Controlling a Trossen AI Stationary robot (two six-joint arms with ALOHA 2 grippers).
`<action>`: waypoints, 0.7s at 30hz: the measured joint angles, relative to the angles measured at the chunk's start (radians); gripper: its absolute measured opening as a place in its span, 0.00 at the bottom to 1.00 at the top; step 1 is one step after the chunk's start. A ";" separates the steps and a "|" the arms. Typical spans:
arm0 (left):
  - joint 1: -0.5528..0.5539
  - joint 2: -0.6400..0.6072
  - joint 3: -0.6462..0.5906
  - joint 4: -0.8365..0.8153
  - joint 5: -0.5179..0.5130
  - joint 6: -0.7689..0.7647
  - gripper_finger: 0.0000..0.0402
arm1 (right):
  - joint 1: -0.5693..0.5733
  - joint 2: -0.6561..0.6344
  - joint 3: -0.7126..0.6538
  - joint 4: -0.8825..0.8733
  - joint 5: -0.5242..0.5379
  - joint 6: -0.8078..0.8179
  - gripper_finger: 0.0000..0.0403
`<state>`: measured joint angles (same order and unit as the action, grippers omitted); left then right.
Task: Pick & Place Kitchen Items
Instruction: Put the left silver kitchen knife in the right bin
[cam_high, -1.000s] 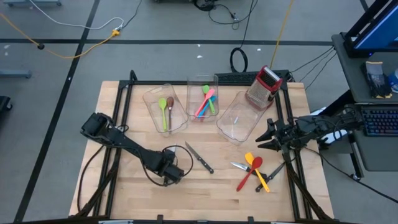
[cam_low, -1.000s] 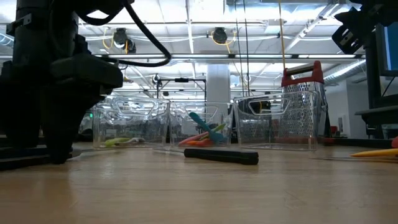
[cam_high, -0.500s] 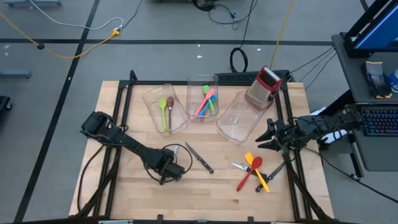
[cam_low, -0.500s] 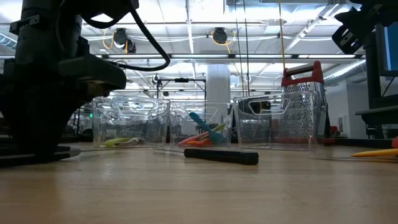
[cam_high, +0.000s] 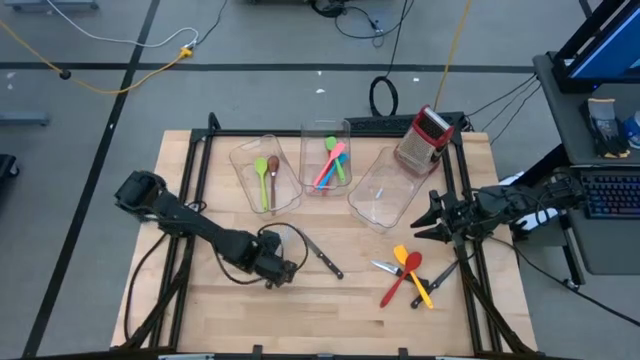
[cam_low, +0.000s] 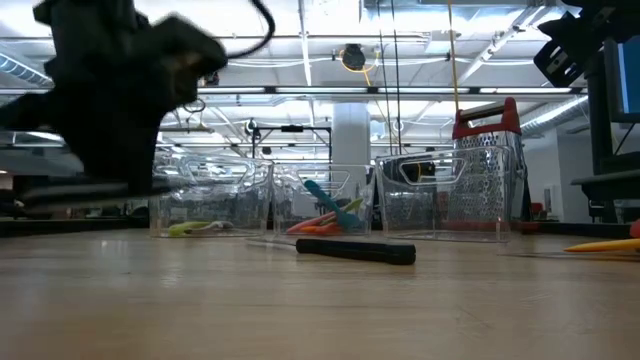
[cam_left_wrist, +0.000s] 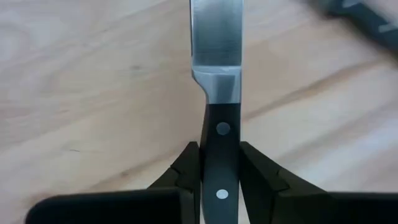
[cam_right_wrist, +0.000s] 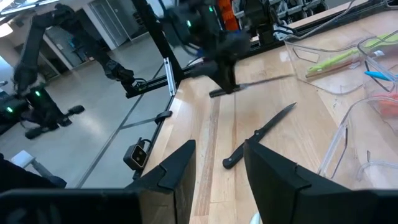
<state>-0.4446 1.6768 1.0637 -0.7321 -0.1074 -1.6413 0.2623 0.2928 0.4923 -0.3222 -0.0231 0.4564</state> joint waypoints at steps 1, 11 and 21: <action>-0.001 -0.021 0.000 0.006 -0.015 0.005 0.16 | 0.000 0.000 0.000 -0.002 0.000 0.000 0.32; 0.007 -0.151 0.000 0.493 -0.130 0.449 0.16 | 0.000 0.000 0.000 -0.004 0.000 -0.022 0.32; 0.054 -0.153 0.002 1.163 -0.012 0.859 0.16 | 0.000 0.000 0.000 -0.004 0.000 -0.034 0.32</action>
<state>-0.3904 1.5234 1.0657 0.4308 -0.1192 -0.7826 0.2625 0.2932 0.4923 -0.3267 -0.0235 0.4221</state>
